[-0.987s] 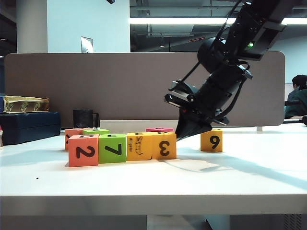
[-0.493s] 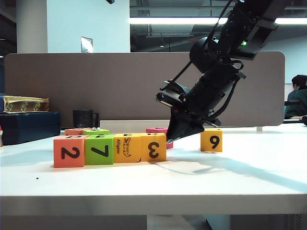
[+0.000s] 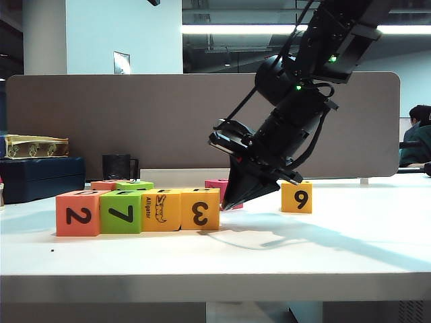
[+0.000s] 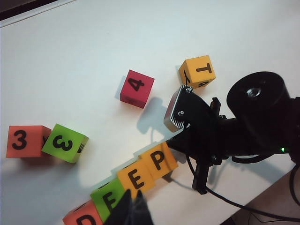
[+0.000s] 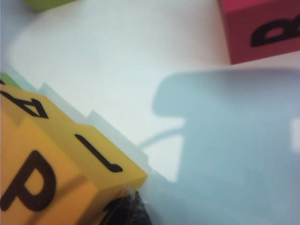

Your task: Select the appropriate blocks from the scattered letter blocks on the table and arrange them in a row to spell out "DEEP".

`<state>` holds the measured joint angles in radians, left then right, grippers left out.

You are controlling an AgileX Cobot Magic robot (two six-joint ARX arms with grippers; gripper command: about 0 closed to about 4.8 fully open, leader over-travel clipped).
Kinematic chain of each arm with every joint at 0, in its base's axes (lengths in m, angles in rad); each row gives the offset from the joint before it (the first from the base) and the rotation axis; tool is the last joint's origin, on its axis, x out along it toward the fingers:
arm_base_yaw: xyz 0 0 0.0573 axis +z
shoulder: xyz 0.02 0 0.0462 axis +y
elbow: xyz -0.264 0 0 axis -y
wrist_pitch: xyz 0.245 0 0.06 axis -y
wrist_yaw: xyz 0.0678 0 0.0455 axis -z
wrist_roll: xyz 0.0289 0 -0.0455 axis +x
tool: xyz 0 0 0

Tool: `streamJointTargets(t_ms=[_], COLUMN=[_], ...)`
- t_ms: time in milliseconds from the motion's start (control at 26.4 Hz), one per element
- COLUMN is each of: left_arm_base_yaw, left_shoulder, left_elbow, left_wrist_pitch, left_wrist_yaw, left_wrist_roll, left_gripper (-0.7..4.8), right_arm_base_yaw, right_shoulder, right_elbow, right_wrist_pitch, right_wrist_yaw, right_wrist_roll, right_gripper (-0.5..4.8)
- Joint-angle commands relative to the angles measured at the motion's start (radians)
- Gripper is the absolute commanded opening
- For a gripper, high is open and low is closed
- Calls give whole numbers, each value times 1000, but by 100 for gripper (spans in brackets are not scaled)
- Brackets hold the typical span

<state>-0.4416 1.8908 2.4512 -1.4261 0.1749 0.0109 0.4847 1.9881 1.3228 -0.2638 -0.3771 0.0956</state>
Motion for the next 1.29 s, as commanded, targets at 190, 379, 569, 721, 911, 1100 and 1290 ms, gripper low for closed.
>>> streamJointTargets(t_ms=[190, 379, 569, 721, 911, 1100, 1290], left_arm_base_yaw=[-1, -1, -1, 0, 0, 0, 1], left_shoulder=[-8, -8, -8, -8, -8, -8, -8], left_elbow=[5, 5, 5, 5, 5, 4, -5], left_wrist_pitch=[-4, -7, -8, -8, -8, -8, -9], left_wrist_yaw=[3, 2, 2, 0, -94, -137, -156], left_wrist_roll=[8, 10, 18, 35, 42, 69, 90], left_gripper=[-6, -6, -6, -6, -6, -6, -6], right_arm_base_yaw=[1, 0, 0, 2, 2, 16, 39], right_shoulder=[-5, -6, -6, -6, -7, -10, -10], right_elbow=[14, 70, 188, 309, 419, 564, 675], right_wrist_pitch=[-2, -43, -169, -306, -432, -583, -682], right_wrist_yaw=[58, 141, 158, 137, 84, 82, 78], right_wrist_roll=[-27, -66, -97, -97, -97, -97, -97], right_gripper=[-5, -5, -6, -6, -6, -5, -6])
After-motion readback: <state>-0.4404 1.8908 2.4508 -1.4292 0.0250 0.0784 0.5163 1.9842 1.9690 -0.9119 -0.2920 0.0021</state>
